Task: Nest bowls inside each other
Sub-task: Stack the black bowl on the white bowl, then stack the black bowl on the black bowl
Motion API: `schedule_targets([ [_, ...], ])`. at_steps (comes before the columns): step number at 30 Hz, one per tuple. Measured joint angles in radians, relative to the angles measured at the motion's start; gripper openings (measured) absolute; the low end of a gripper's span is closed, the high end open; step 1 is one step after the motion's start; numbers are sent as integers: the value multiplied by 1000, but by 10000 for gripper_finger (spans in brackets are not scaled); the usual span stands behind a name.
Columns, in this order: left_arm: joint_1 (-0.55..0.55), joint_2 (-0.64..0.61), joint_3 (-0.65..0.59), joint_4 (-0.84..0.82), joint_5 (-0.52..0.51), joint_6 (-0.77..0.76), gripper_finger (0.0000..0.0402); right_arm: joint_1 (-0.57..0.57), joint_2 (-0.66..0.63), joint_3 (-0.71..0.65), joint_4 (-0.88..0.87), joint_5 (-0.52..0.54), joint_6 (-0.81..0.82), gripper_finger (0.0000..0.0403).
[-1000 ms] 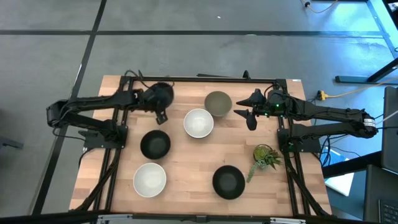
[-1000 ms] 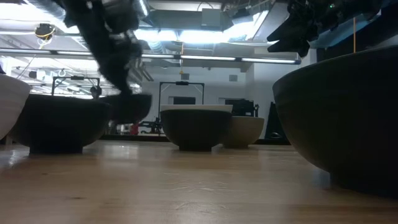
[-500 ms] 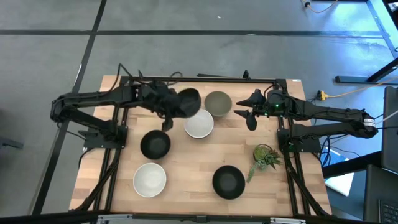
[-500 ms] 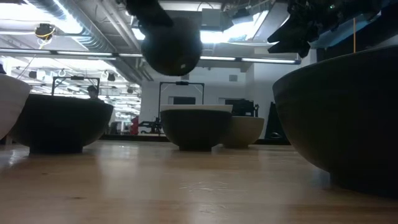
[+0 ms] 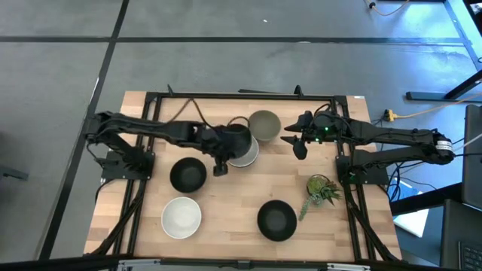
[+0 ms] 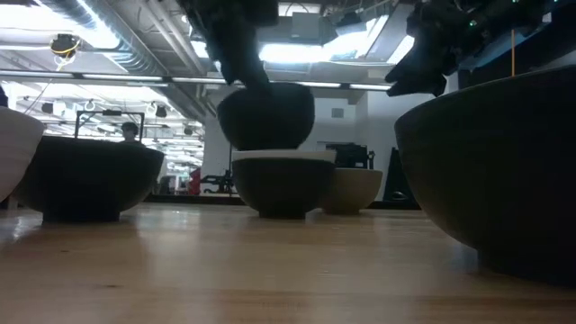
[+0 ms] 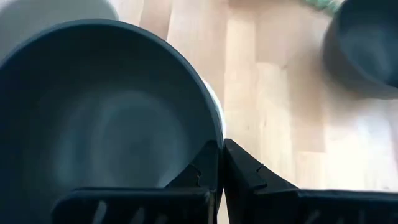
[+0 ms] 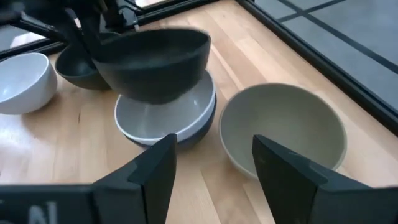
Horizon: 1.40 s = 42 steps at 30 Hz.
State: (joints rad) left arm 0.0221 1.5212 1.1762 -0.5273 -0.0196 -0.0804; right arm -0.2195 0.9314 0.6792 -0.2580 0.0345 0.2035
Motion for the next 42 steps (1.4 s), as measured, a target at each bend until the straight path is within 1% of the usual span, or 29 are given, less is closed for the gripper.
schedule_targets([
  [3, -6, 46, 0, 22, -24, -36, 2, 0, -3, 0, 0, 0, -1, 211],
  [7, -8, 93, 0, 79, -24, -70, 2, 0, -4, 0, -2, -14, -4, 211],
  [11, -8, 124, 0, 115, -17, -114, 4, 0, -4, 0, -1, -65, -6, 211],
  [16, -7, 122, 0, 130, -15, -211, 34, 1, -4, 0, -1, -90, -28, 211],
  [21, -12, 121, 0, 140, -15, -213, 59, 1, -4, 0, -2, -92, -45, 211],
  [24, -19, 121, 0, 142, -16, -201, 72, 0, -4, 0, -1, -115, -55, 211],
  [27, -20, 120, 0, 166, -17, -196, 96, 0, -4, 0, -2, -118, -55, 211],
  [31, -19, 112, 1, 226, -24, -124, 135, 0, -4, 0, -2, -118, -58, 211],
  [34, -19, 87, 1, 235, -46, -104, 156, 0, -4, 0, -4, -118, -58, 211],
  [38, -19, 26, 1, 221, -53, -93, 161, 0, -4, -1, -13, -118, -59, 211],
  [42, -19, -75, 1, 193, -45, -93, 161, 0, -4, -1, -22, -118, -57, 211],
])
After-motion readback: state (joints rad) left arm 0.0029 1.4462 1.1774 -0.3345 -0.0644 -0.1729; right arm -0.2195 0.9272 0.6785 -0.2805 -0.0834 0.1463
